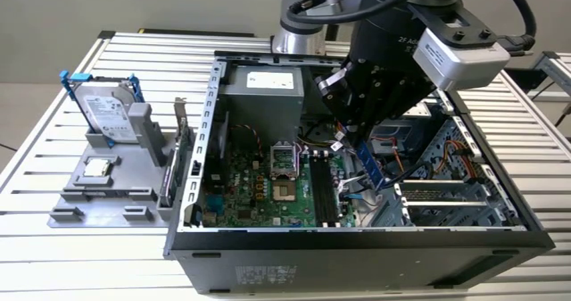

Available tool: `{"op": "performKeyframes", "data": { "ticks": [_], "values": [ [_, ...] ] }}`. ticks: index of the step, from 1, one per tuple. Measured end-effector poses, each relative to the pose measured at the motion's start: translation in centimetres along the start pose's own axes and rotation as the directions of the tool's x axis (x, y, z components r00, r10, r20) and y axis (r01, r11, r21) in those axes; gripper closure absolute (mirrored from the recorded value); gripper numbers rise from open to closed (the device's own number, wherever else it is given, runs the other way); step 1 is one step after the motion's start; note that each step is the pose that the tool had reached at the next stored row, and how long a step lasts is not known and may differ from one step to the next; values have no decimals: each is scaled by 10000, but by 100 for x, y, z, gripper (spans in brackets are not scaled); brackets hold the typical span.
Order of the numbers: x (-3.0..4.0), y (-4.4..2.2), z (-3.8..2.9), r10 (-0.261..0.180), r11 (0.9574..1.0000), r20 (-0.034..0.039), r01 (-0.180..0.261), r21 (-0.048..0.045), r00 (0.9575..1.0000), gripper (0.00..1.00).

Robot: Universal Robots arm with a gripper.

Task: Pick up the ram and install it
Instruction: 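Insert the ram into the slot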

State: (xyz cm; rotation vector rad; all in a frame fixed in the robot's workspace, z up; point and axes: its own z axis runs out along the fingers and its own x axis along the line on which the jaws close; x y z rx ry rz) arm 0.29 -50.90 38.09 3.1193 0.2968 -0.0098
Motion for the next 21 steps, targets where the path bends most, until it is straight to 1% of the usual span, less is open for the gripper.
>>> {"op": "performKeyframes", "data": {
  "ticks": [21],
  "values": [
    [1, -1, 50, 37, 10000, 1, -37, -1, 10000, 100]
  ]
}}
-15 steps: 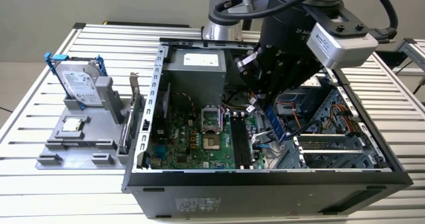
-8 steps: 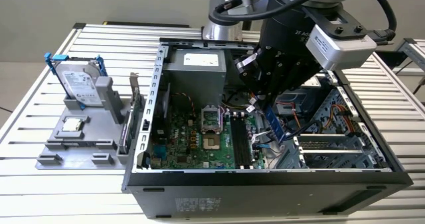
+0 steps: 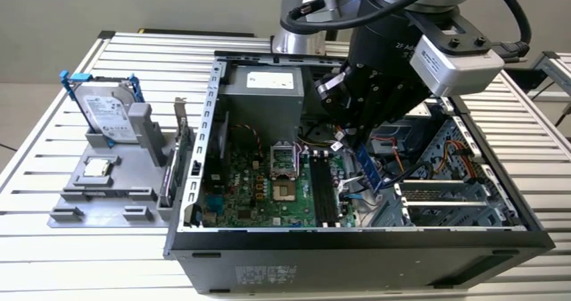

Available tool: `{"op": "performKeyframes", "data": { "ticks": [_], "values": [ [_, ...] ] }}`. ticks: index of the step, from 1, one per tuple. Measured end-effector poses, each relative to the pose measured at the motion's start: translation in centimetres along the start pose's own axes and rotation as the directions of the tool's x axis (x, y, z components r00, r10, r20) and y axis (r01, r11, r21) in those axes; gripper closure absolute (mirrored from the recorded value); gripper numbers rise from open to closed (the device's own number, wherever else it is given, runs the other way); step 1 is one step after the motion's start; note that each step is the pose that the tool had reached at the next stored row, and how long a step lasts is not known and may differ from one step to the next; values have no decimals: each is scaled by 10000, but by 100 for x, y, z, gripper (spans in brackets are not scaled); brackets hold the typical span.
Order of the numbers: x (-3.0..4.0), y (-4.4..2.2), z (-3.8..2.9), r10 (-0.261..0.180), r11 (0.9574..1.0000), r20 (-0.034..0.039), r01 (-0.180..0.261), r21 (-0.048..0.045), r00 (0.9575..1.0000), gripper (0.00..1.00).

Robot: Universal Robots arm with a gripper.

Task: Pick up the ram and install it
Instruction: 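Insert the ram into the slot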

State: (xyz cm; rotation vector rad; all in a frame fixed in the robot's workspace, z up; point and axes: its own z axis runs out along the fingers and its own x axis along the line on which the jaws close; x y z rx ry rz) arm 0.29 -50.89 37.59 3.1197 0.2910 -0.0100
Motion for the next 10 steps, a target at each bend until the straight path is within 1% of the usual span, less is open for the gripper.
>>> {"op": "performKeyframes", "data": {
  "ticks": [10],
  "values": [
    [0, -3, 34, 31, 10000, 0, -31, 0, 10000, 100]
  ]
}}
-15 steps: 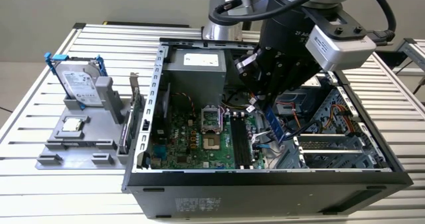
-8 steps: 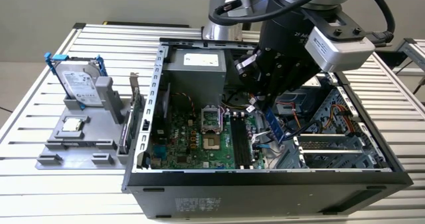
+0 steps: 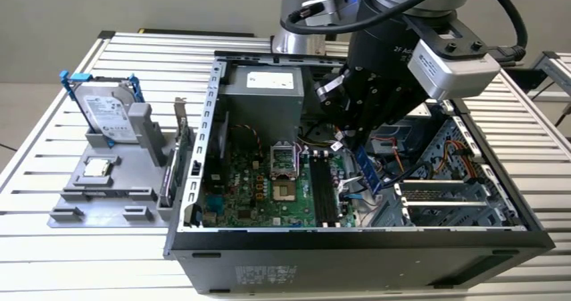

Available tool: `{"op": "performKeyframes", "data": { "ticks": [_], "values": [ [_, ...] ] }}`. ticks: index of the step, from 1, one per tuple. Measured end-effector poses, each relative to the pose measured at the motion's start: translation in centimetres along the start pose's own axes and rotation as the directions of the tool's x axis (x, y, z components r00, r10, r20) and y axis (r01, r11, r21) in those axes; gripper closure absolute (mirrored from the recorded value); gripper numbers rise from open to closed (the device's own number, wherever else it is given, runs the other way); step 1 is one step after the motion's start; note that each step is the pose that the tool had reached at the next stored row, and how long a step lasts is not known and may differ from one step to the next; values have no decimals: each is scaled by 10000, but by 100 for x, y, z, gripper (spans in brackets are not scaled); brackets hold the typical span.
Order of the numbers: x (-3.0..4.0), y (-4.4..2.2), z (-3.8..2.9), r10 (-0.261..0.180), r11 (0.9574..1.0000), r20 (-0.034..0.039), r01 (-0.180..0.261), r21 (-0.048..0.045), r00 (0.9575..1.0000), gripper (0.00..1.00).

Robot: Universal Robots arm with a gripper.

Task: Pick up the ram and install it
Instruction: 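Insert the ram into the slot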

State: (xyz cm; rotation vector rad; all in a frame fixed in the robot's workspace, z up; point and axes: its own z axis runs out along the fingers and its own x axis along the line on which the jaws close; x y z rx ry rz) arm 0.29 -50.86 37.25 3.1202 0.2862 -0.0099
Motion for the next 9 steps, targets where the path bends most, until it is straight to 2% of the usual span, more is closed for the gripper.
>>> {"op": "performKeyframes", "data": {
  "ticks": [9],
  "values": [
    [32, -3, 19, 13, 10000, 0, -13, 0, 10000, 100]
  ]
}}
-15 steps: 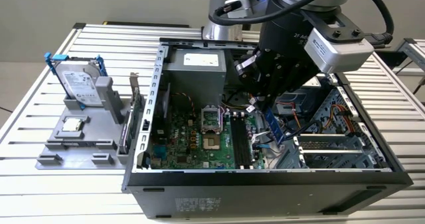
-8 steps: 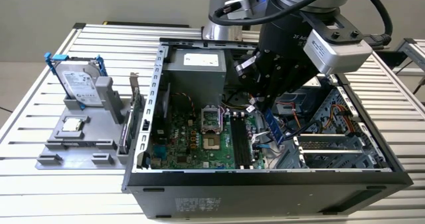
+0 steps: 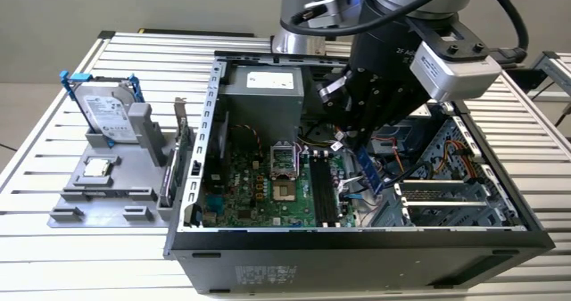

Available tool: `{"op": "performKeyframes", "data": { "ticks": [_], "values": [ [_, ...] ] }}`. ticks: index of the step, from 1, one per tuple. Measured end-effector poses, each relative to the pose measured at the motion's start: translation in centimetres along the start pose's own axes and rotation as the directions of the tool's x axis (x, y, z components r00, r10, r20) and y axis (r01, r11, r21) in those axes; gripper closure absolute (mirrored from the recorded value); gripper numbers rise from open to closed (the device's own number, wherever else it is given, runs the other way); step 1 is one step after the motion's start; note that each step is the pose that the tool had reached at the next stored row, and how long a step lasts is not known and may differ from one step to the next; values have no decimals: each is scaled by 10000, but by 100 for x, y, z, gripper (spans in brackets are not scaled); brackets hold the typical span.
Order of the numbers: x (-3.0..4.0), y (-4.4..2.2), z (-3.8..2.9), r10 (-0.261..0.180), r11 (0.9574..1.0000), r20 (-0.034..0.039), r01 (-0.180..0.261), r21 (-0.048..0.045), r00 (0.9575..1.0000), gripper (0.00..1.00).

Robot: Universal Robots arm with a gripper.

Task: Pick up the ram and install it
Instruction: 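Insert the ram into the slot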

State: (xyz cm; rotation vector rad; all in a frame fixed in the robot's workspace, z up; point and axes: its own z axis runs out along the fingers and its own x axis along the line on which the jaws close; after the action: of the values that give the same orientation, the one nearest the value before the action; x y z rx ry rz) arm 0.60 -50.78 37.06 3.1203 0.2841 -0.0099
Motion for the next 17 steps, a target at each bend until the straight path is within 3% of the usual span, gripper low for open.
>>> {"op": "performKeyframes", "data": {
  "ticks": [7, 17],
  "values": [
    [49, -12, 13, 22, 10000, 0, -22, 0, 10000, 100],
    [96, -85, 29, 39, 10000, 1, -39, 0, 10000, 100]
  ]
}}
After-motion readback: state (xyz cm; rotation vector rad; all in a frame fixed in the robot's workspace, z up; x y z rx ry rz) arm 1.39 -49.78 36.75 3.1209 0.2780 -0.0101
